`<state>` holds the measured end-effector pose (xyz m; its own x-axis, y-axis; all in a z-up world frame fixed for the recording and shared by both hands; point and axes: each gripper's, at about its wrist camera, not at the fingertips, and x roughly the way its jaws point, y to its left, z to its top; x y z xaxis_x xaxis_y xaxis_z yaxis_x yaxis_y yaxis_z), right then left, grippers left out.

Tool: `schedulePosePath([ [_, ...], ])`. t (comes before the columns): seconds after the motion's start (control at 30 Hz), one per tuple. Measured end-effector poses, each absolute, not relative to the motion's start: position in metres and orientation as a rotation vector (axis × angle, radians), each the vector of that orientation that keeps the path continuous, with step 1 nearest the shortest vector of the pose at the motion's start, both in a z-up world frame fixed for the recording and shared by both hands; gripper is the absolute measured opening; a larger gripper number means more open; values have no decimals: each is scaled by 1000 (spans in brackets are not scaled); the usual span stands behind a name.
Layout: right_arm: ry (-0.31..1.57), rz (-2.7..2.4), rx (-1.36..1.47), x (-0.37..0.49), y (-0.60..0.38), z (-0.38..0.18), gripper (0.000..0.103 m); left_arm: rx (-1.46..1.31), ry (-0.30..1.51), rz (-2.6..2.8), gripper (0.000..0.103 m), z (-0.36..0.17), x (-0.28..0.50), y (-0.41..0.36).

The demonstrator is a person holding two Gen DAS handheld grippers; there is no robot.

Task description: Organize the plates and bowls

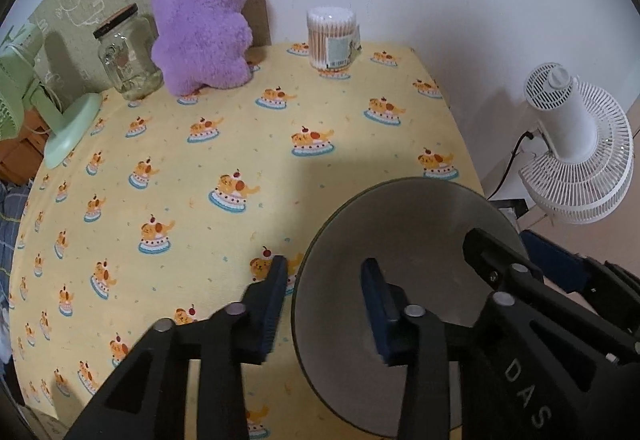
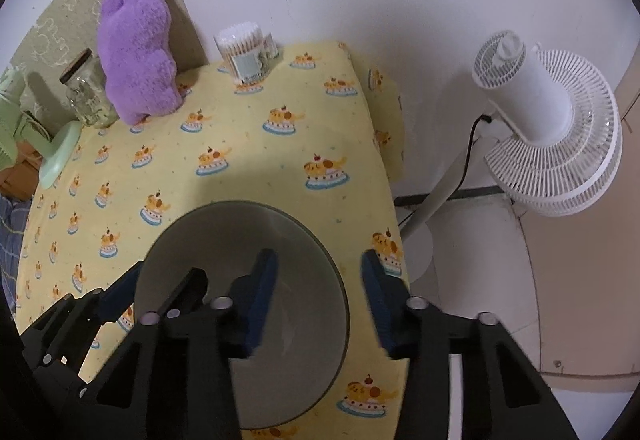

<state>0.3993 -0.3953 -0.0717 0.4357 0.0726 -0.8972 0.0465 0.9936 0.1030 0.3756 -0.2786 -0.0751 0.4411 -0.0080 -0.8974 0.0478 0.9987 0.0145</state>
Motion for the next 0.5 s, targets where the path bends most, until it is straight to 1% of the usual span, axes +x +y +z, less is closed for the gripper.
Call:
schedulePosePath([
  [0.03,1130,21,130,400,-396,-75,33,42,1121,-37,29,-77,376,-279],
  [0.17,1141,15,125,402,-397,-81,26,65,1126,-19,23,-81,377,-280],
  [0.3,1137,9,111,402,-396,-82,26,70,1126,-17,21,-81,377,-279],
  [0.5,1155,-1,121,402,-396,-81,26,70,1144,-19,21,-80,377,-277],
])
